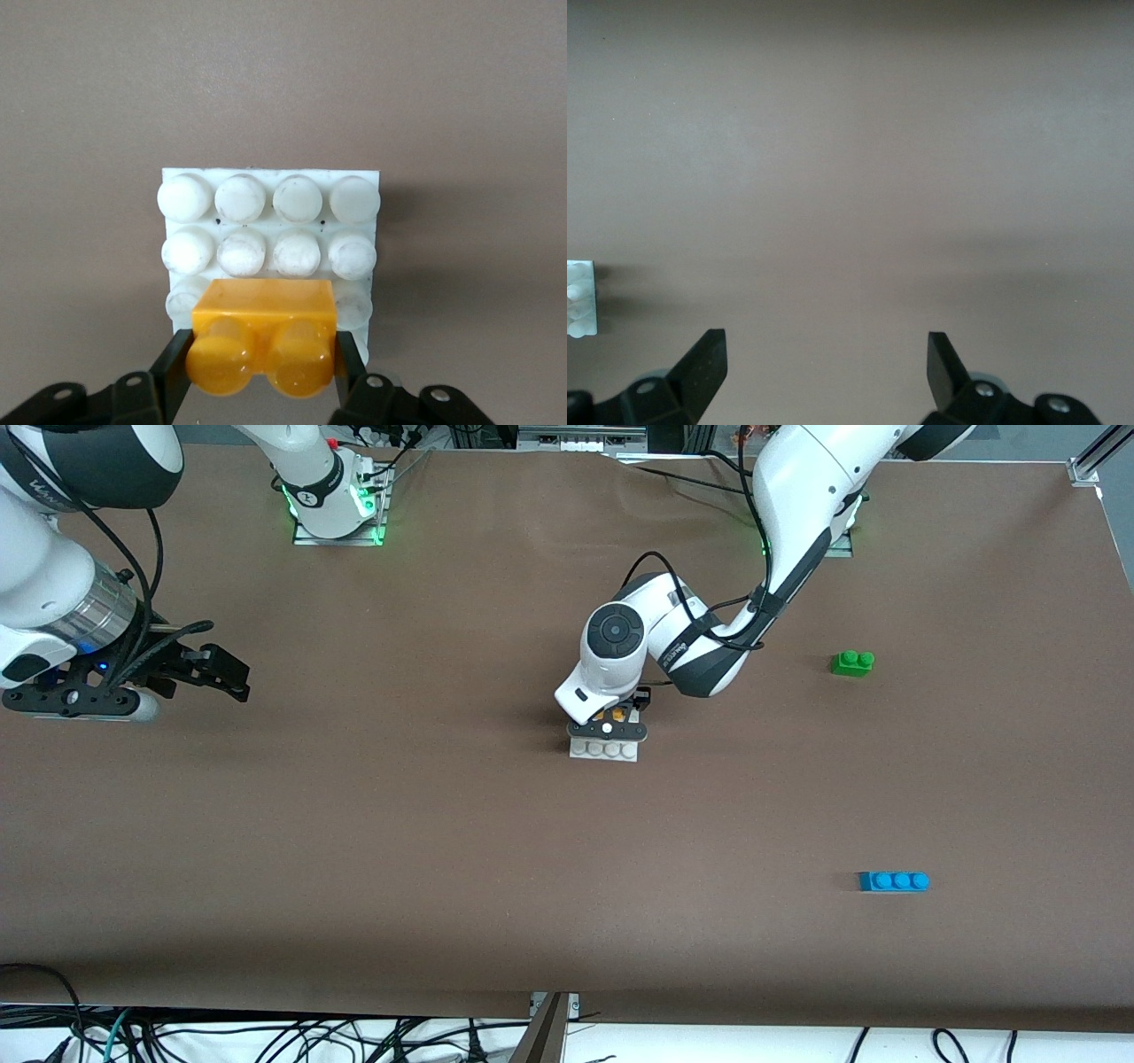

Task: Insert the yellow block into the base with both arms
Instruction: 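Press the yellow block down onto the base plate studs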

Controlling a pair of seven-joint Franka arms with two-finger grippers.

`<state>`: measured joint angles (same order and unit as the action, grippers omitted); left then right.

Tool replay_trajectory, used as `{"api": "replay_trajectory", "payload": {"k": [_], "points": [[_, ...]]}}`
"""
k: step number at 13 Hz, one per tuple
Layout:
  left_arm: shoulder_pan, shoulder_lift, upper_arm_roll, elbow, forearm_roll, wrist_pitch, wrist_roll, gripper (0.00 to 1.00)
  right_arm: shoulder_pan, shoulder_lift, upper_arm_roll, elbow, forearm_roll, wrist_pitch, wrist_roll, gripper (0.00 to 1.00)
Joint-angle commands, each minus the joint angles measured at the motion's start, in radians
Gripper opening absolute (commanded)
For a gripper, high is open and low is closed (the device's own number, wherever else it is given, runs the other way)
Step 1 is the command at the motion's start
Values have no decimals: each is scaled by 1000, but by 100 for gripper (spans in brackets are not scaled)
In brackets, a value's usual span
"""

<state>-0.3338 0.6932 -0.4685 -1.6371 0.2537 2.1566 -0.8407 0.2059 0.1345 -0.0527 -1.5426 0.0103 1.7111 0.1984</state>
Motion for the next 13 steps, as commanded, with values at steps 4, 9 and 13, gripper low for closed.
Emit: {"api": "replay_trajectory", "payload": {"k": [4, 9, 13], "points": [[-11, 26, 4, 13, 30, -20, -14, 46, 1, -1, 1, 12, 0, -4, 6, 100], [-11, 37, 5, 13, 30, -20, -15, 45, 1, -1, 2, 12, -1, -4, 6, 100], [-11, 37, 5, 13, 30, -20, -15, 47, 1, -1, 2, 12, -1, -4, 6, 100]]}}
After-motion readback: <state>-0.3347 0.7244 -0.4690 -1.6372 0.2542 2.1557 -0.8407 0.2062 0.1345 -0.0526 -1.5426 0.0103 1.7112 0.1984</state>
